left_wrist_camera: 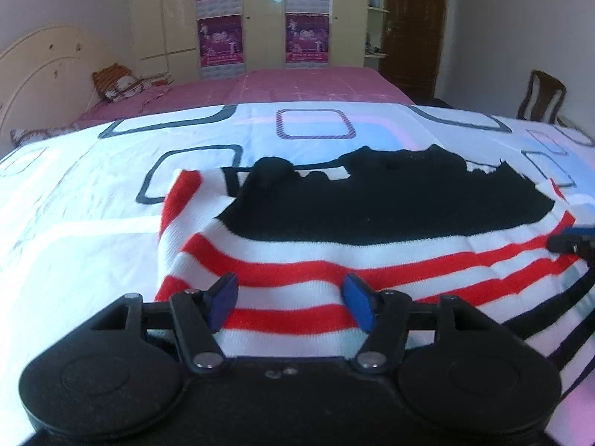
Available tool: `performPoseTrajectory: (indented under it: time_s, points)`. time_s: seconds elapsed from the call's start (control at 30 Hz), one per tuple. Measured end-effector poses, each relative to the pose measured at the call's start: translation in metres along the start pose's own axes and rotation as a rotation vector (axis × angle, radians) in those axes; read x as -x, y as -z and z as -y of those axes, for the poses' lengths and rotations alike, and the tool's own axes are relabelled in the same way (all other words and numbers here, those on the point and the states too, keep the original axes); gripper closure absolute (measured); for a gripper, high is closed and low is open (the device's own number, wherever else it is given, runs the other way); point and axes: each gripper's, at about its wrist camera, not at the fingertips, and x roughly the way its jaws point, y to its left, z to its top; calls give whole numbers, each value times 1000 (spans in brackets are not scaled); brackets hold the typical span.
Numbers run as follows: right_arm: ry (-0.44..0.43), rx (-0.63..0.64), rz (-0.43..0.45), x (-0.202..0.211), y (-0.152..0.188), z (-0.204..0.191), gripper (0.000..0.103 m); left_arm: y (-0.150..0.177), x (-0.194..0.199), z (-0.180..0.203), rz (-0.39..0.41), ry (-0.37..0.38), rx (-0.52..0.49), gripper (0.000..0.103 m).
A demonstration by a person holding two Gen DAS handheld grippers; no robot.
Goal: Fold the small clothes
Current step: 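Lay the folded hem down and open both grippers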
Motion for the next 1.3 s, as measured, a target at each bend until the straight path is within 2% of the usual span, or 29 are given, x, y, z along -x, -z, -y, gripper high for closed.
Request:
performPoseTrajectory:
  time_s: [0.07,0.23,0.37,0.5,0.67,0.77,0.9,1.0,1.13,1.17,1.3]
  points:
    - [10,-6,-1,7,2,1,65,0,9,3,2,-3,6,46]
    - [-54,-2,27,33,4,-22,65,9,37,21,40,43,-15,45]
    - [-67,39,2,37,18,-42,65,25,38,26,6,33,-29,45]
    - [-20,38,-13,38,35,-31,65,39,38,14,-16,13,-6,42]
    - [18,2,-13,47,44,-9,65,38,44,7,-43,-1,35,43]
    - [16,2,-16,56,41,-10,65,34,51,1,-72,2,94,44]
    - [-32,-16,12,65,31,-22,65,33,60,-9,-111,16,176,42]
    - [-72,-2,20,66,24,-39,65,36,67,-19,-131,39,253,35]
    - [-126,-24,20,59,15,-61,65,46,75,-35,-165,68,360,31]
    - [-136,-33,20,58,13,-67,65,49,77,-39,-179,72,392,27]
    - [-159,-35,28,56,6,-87,65,67,80,-56,-218,107,527,27]
